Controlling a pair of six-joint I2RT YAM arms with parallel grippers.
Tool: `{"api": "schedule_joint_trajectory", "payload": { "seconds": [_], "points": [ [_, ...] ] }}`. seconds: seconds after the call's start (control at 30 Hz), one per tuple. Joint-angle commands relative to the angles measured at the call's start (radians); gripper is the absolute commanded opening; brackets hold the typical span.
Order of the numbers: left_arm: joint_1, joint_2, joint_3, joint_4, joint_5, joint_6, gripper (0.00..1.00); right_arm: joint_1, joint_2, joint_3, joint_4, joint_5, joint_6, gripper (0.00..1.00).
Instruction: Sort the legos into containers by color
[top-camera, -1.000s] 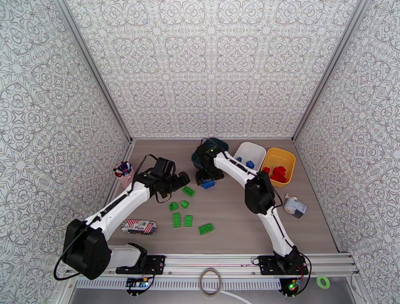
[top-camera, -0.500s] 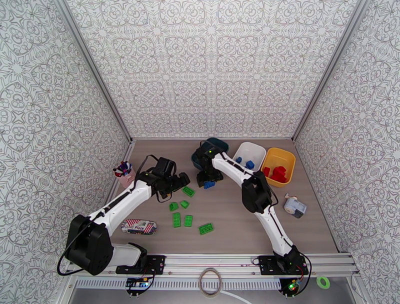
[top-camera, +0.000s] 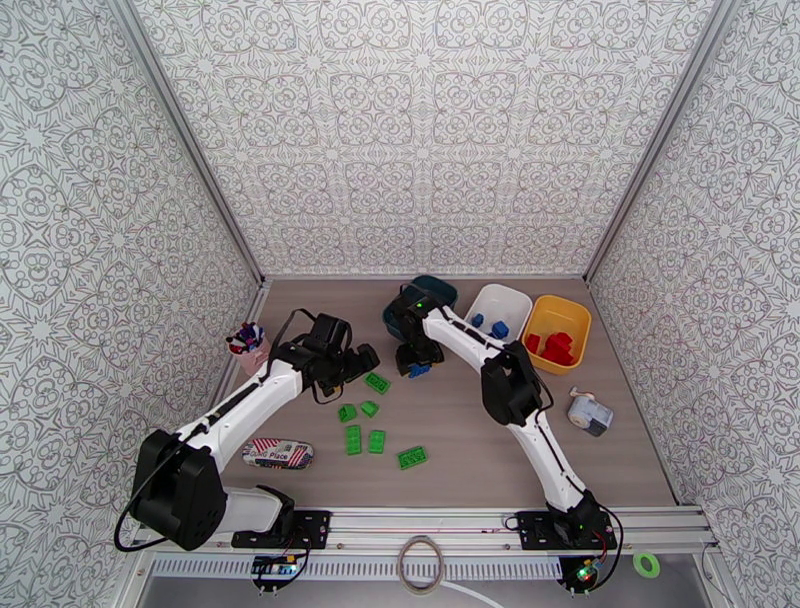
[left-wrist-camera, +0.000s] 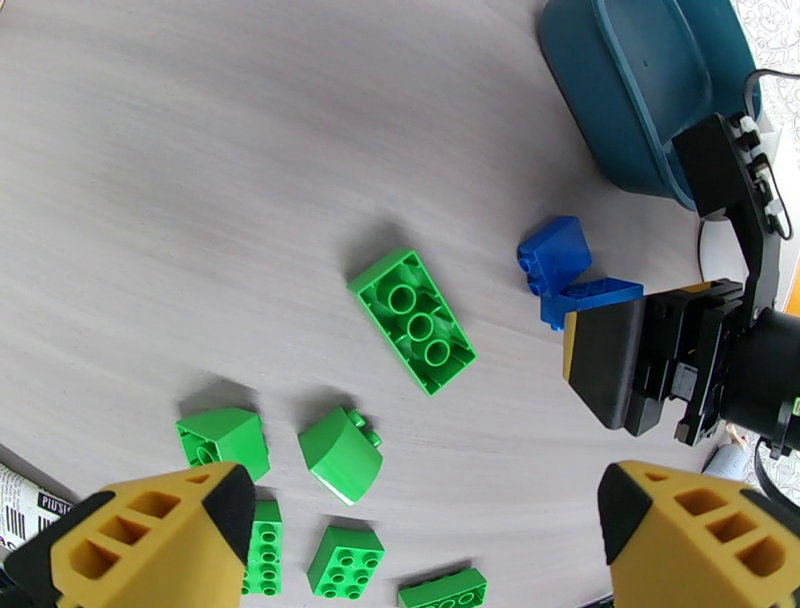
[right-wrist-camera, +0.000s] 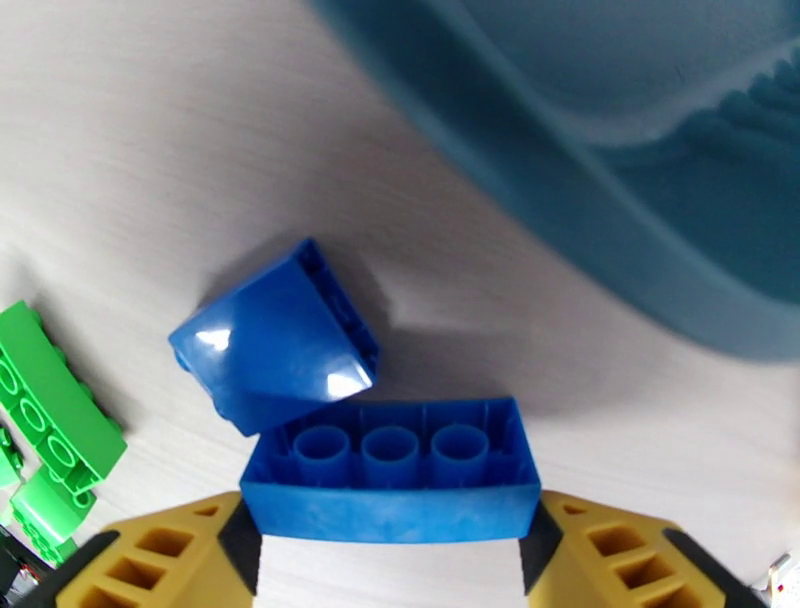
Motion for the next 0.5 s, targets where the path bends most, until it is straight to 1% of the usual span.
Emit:
{"api": "schedule_joint_trajectory", "payload": {
  "seconds": [0.0, 0.23, 0.47],
  "points": [
    [0.007, 0.011, 0.024, -0.008, 0.015, 0.01, 0.96, -0.003, -0.027, -0.009, 0.004, 0.01, 0.018, 0.65],
    [-0.013, 0.046, 0.056, 0.0, 0.021, 0.018, 0.96, -0.003, -0.15, -0.109, 0.051, -0.013, 0.051, 0.62],
    [-0.064, 0.14, 0.138, 0.017, 0.044, 0.028, 0.96, -0.035, -0.302, -0.252, 0.099, -0.024, 0.078, 0.6]
  ]
}}
